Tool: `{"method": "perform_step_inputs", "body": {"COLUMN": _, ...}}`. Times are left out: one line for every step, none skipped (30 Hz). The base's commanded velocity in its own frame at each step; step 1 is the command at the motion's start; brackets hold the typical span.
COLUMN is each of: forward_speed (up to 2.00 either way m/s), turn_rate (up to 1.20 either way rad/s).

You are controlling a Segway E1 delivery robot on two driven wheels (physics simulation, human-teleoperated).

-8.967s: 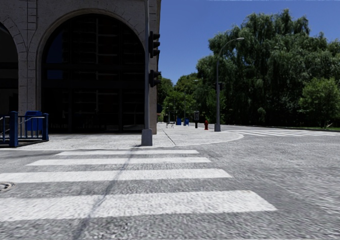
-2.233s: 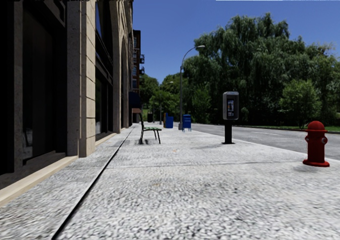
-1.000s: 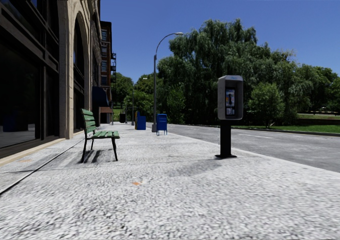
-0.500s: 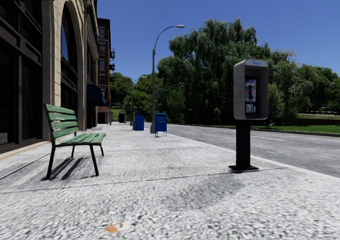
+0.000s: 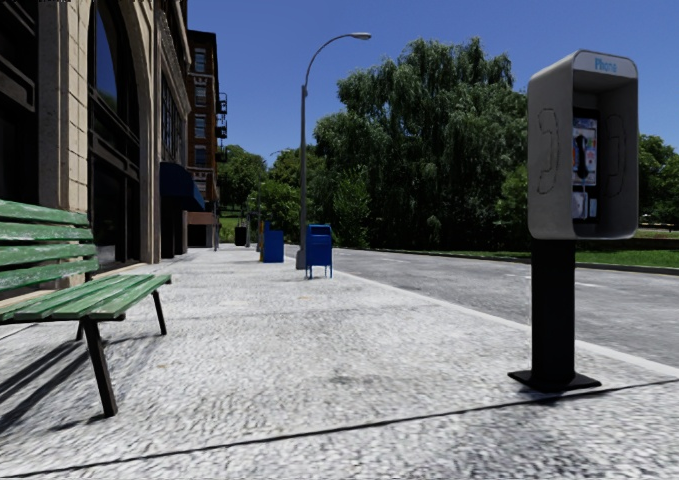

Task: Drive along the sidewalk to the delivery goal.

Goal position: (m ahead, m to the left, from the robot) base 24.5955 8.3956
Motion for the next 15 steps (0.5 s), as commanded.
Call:
{"method": "perform_step_inputs", "body": {"forward_speed": 2.00, "turn_rate": 0.17}}
{"method": "perform_step_inputs", "body": {"forward_speed": 2.00, "turn_rate": 0.17}}
{"method": "perform_step_inputs", "body": {"forward_speed": 2.00, "turn_rate": 0.21}}
{"method": "perform_step_inputs", "body": {"forward_speed": 2.00, "turn_rate": 0.25}}
{"method": "perform_step_inputs", "body": {"forward_speed": 2.00, "turn_rate": 0.28}}
{"method": "perform_step_inputs", "body": {"forward_speed": 2.00, "turn_rate": 0.28}}
{"method": "perform_step_inputs", "body": {"forward_speed": 2.00, "turn_rate": 0.33}}
{"method": "perform_step_inputs", "body": {"forward_speed": 2.00, "turn_rate": 0.34}}
{"method": "perform_step_inputs", "body": {"forward_speed": 2.00, "turn_rate": 0.34}}
{"method": "perform_step_inputs", "body": {"forward_speed": 2.00, "turn_rate": 0.34}}
{"method": "perform_step_inputs", "body": {"forward_speed": 2.00, "turn_rate": 0.34}}
{"method": "perform_step_inputs", "body": {"forward_speed": 2.00, "turn_rate": 0.34}}
{"method": "perform_step_inputs", "body": {"forward_speed": 2.00, "turn_rate": 0.34}}
{"method": "perform_step_inputs", "body": {"forward_speed": 2.00, "turn_rate": 0.34}}
{"method": "perform_step_inputs", "body": {"forward_speed": 2.00, "turn_rate": 0.34}}
